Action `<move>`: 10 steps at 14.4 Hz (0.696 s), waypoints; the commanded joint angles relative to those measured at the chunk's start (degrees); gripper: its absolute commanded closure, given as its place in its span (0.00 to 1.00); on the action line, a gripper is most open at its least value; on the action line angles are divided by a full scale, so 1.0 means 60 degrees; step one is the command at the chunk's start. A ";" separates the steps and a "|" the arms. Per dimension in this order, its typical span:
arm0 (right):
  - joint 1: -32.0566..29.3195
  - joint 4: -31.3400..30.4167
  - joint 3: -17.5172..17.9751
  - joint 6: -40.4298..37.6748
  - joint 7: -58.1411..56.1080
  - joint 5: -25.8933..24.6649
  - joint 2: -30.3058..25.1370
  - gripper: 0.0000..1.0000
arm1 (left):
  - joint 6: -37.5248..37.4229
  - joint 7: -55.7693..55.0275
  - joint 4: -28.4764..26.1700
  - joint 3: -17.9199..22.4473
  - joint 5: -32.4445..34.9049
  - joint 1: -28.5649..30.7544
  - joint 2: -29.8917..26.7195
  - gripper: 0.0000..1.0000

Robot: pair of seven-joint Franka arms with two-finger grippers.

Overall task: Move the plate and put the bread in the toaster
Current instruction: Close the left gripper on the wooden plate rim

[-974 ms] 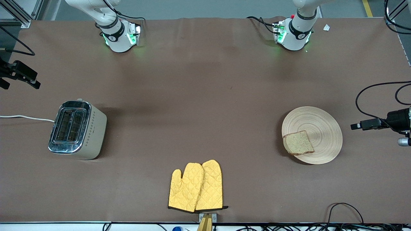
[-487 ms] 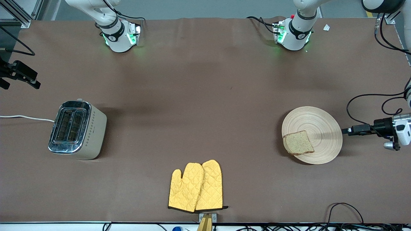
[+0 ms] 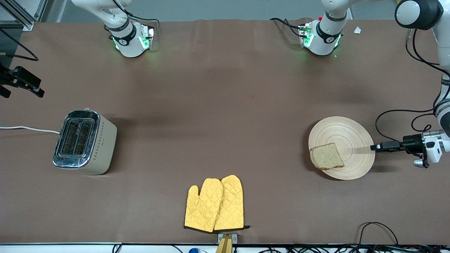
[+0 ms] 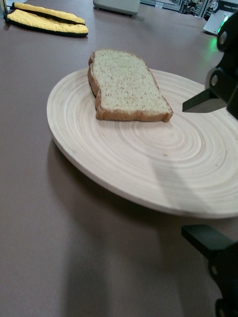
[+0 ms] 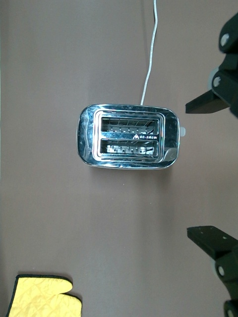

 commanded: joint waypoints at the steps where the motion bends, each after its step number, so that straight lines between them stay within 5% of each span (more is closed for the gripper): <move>1: -0.0037 -0.0194 0.0065 0.0053 0.0144 0.0037 -0.0195 0.00 | 0.0075 0.0185 0.0245 -0.0042 -0.0095 0.0080 0.0206 0.02; 5: -0.0037 -0.0194 0.0065 0.0038 0.0144 0.0037 -0.0195 0.00 | 0.0105 0.0302 0.0245 -0.0042 -0.0110 0.0080 0.0396 0.11; 10: -0.0037 -0.0194 0.0065 0.0023 0.0129 0.0037 -0.0195 0.00 | 0.0105 0.0521 0.0245 -0.0056 -0.0139 0.0080 0.0514 0.46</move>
